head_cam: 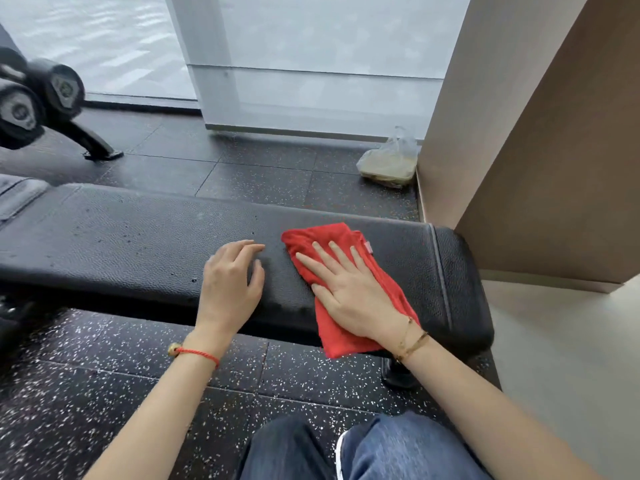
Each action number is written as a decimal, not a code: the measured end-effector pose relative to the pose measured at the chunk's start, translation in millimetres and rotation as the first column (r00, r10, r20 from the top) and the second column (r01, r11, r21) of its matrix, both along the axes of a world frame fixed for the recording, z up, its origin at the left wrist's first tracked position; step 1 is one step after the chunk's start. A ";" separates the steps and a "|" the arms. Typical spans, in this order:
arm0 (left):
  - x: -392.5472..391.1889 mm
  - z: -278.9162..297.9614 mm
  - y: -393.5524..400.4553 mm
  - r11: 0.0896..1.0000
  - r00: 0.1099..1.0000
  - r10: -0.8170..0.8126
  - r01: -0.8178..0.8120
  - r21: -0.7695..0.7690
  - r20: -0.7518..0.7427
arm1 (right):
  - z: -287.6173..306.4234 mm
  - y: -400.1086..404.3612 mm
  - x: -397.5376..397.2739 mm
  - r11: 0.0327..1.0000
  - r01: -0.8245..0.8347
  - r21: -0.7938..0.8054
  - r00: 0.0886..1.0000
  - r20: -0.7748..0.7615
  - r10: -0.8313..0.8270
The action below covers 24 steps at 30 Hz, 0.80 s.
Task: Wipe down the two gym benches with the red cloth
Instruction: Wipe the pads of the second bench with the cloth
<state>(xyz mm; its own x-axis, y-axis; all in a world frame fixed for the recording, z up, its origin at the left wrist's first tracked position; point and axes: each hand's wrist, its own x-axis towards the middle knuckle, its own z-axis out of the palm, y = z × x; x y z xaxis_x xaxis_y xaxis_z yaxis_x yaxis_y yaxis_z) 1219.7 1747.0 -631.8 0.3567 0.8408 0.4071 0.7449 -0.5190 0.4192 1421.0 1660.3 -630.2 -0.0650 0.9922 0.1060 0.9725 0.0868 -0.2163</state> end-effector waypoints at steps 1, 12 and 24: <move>-7.4 -2.4 3.5 1.000 1.000 0.009 -0.009 0.010 -0.022 | 0.1 -5.3 6.8 1.000 0.005 -0.006 1.000 -0.010 -0.005; -16.1 -14.5 12.3 0.997 0.998 0.058 -0.057 0.047 -0.002 | 10.1 75.8 -25.2 0.984 0.169 -0.064 0.986 0.019 -0.168; -15.9 -17.8 12.8 0.995 0.997 0.078 -0.078 0.056 0.016 | 3.7 48.9 -26.2 0.953 0.302 -0.009 0.953 0.034 -0.302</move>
<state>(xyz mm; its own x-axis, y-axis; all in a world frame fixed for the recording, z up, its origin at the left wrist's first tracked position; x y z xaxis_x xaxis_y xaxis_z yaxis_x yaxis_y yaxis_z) 1203.8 1759.8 -649.6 0.2851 0.8412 0.4595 0.7784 -0.4829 0.4010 1394.8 1709.2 -626.5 0.2348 0.9674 0.0943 0.9592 -0.2149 -0.1835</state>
